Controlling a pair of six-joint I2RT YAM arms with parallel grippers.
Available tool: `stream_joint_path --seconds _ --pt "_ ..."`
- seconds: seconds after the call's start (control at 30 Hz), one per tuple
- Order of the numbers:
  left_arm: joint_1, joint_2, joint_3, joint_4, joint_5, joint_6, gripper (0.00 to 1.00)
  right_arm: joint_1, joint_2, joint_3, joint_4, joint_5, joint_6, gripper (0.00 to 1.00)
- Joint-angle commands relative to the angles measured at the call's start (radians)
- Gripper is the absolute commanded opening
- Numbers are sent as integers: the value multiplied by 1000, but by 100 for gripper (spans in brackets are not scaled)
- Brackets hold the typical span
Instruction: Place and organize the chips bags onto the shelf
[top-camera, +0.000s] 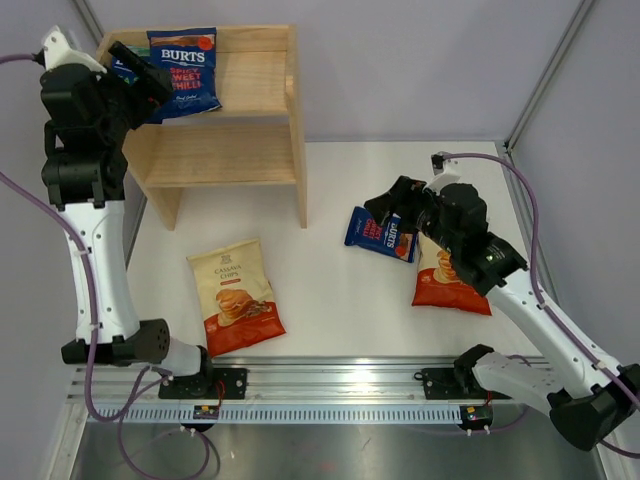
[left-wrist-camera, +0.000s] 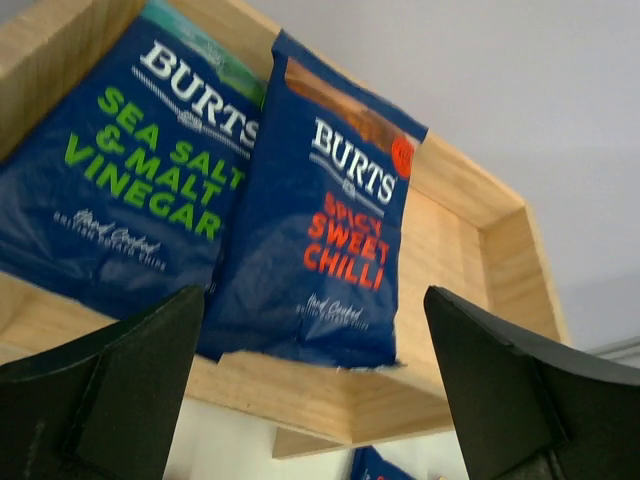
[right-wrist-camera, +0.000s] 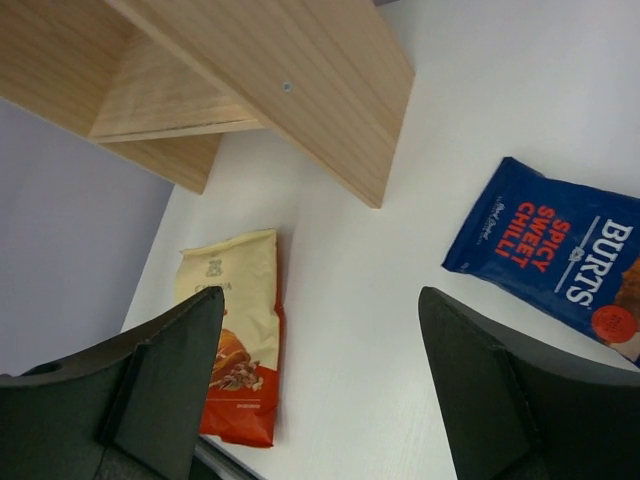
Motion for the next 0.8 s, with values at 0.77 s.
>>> stream_joint_path --seconds 0.77 --pt "0 -750 -1250 51 363 248 99 -314 448 -161 56 9 -34 99"
